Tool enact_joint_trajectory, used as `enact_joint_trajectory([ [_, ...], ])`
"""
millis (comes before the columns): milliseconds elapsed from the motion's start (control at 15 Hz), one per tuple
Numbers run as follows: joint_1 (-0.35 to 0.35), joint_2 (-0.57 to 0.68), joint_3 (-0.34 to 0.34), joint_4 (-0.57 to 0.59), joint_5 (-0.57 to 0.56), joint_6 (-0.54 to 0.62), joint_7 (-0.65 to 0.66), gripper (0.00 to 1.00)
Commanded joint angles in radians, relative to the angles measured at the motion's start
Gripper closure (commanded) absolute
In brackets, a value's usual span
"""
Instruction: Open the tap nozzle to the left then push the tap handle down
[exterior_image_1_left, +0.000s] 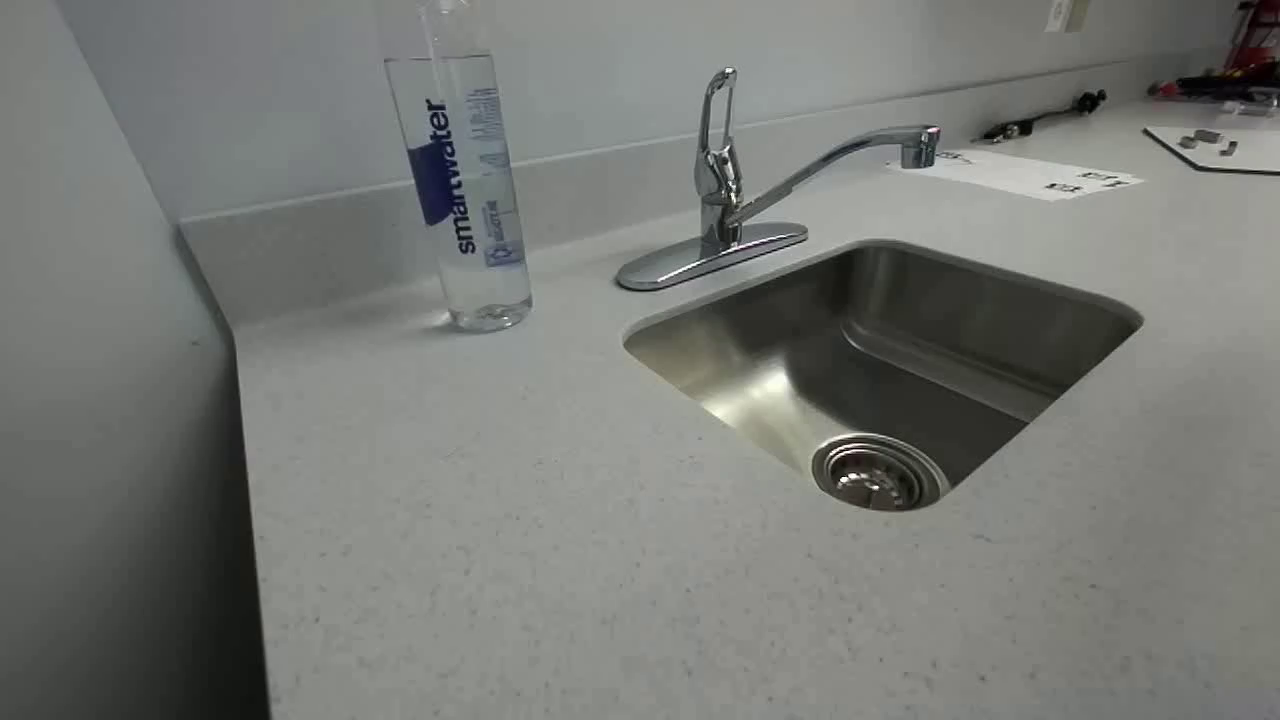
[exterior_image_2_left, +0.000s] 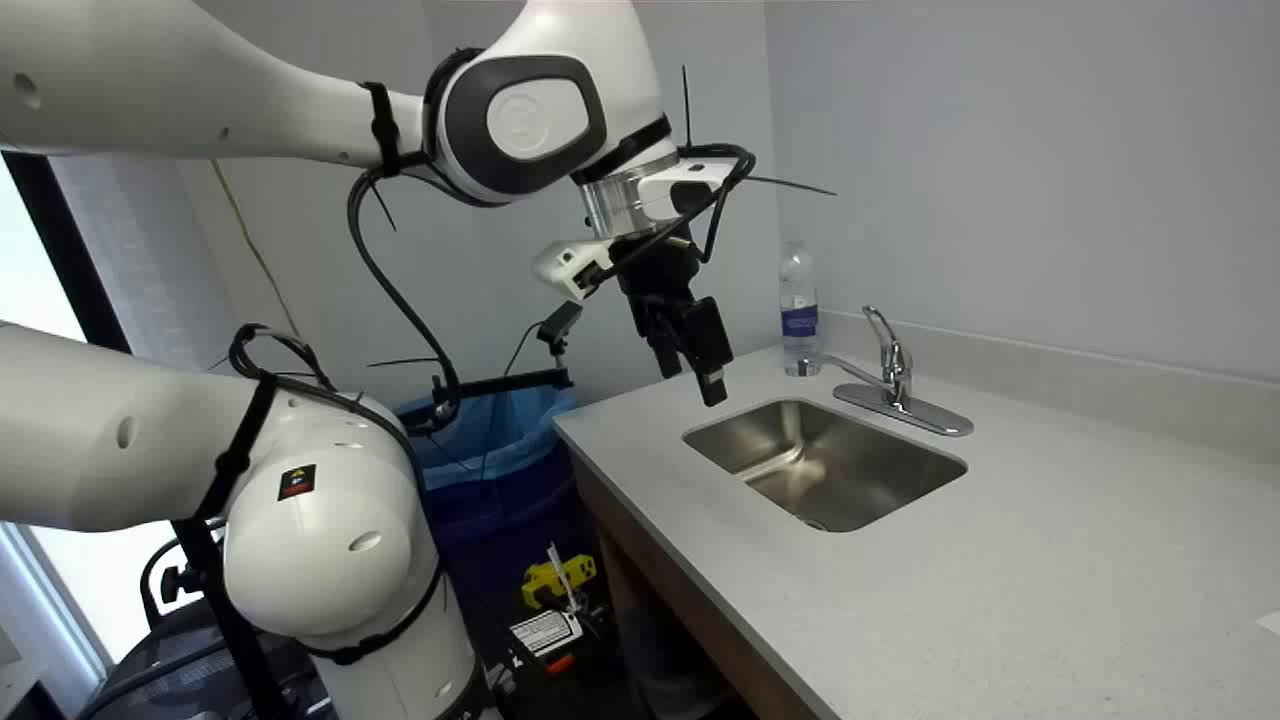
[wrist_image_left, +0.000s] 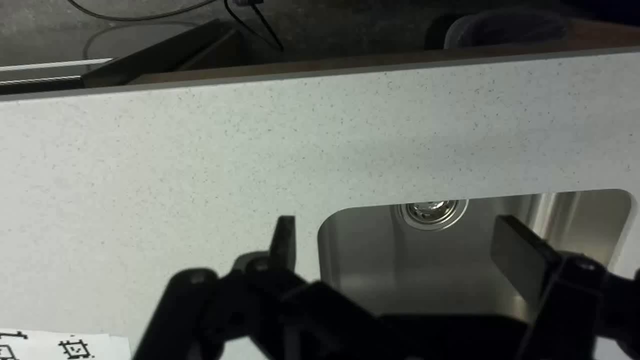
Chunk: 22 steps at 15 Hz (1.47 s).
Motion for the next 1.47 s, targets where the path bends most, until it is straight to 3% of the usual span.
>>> enact_joint_trajectory([
  [0, 0.003, 0.002, -0.003, 0.003, -0.002, -0.003, 0.002, 0.0],
  [1200, 0.004, 0.005, -0.004, 0.005, -0.003, -0.009, -0.003, 0.0],
  [1267, 0.028, 0.204, 0.023, 0.157, 0.022, 0.036, 0.023, 0.0],
  [1400, 0.032, 0.255, 0.026, 0.217, 0.025, 0.047, 0.019, 0.0],
])
